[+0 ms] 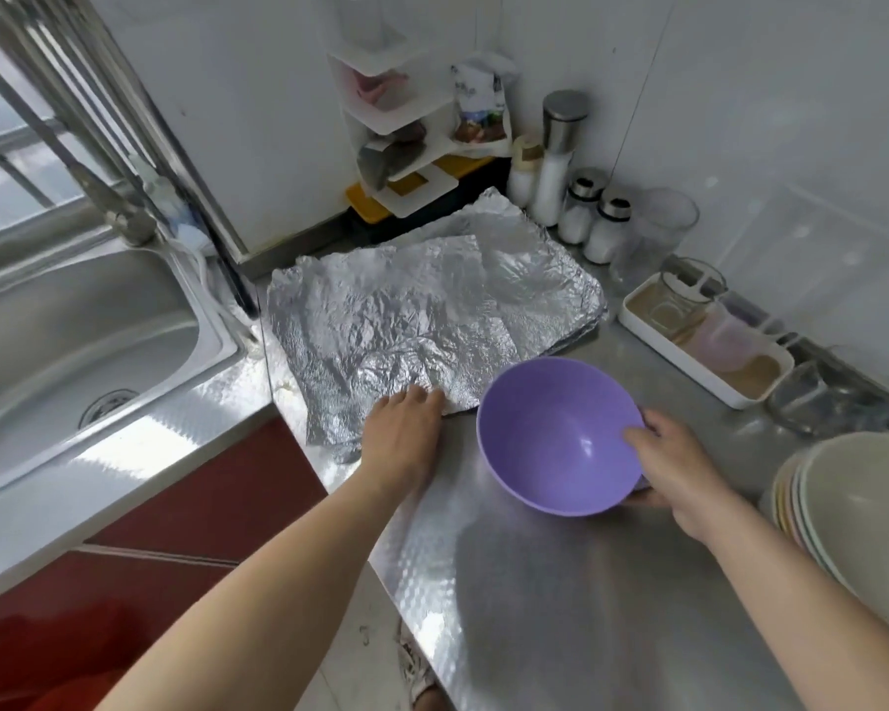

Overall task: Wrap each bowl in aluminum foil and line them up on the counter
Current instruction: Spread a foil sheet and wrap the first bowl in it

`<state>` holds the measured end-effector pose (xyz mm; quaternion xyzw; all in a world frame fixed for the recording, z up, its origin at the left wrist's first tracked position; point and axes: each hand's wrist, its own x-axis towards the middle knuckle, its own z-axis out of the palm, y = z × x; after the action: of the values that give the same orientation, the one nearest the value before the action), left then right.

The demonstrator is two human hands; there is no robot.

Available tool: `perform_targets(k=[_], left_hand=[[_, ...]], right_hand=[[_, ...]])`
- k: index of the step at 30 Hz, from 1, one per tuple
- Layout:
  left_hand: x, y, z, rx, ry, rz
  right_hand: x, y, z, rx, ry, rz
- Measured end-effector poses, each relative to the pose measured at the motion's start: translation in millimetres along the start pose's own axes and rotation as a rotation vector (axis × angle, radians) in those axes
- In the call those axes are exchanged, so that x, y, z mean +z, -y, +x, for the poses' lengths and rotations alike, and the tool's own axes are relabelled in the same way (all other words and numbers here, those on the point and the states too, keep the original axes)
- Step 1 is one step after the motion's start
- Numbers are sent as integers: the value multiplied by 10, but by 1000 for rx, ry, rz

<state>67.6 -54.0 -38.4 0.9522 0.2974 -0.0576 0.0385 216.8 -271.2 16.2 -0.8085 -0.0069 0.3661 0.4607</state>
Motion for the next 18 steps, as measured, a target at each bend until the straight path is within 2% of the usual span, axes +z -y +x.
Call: perform_targets(k=[4,8,9,11,12,13,14,15,18], left_hand=[[-179,36,145,33,2,73],[-312,98,268,67,-119,-3],[-354,111,294,52,-165,-42],[-486,176,331,15,-260,-150],[-600,221,347,3,-326,-213],[-718,261,353,9,-395,-263],[-828,284,365,38,-471,-294],[-932,307,348,84,-539,-294],[-1163,239,206,274,-683,-170]], right_hand=[[-10,98,43,57,57,104],[58,184,63,77,87,75],[73,198,76,57,61,-6],[84,254,82,-64,-85,-385],[93,334,73,-169,-179,-550],[126,428,45,-272,-255,-594],[172,560,1,-346,-290,-552],[259,707,-50,-365,-253,-433],[604,1210,-305,-170,141,241]])
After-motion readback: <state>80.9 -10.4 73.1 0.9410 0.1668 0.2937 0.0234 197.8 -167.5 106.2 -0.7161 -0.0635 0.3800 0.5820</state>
